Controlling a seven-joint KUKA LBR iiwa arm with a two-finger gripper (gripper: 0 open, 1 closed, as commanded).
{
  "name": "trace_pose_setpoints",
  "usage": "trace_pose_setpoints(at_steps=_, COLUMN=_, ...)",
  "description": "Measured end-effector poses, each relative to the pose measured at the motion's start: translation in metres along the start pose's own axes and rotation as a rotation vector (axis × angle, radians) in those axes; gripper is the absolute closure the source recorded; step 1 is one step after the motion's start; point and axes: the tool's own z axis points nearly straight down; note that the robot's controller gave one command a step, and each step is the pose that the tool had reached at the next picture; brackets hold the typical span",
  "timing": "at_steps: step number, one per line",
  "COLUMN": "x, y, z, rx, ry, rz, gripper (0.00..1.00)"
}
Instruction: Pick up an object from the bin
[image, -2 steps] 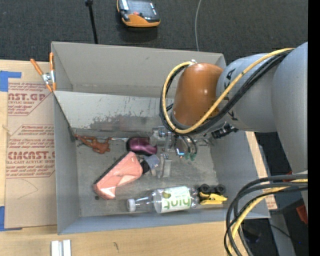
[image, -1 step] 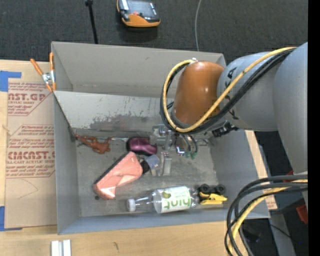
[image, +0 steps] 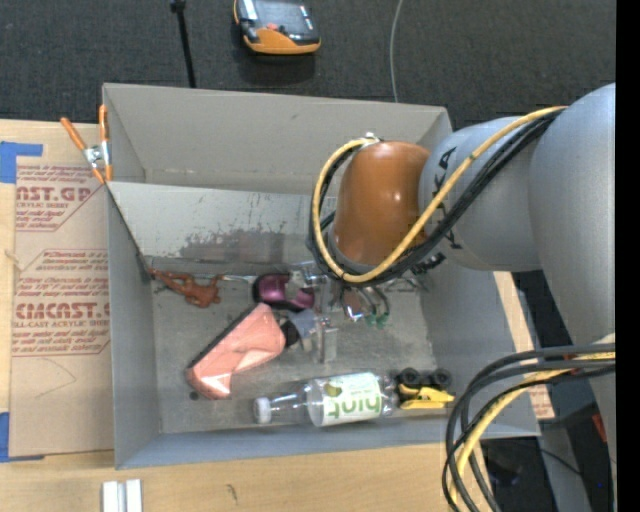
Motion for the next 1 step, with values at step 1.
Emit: trace_pose_setpoints(at_steps=1, x=0.037, y=0.0241, z=0.0351, rx=0.0, ry=-0.019, rz=-0.18, gripper=1.0)
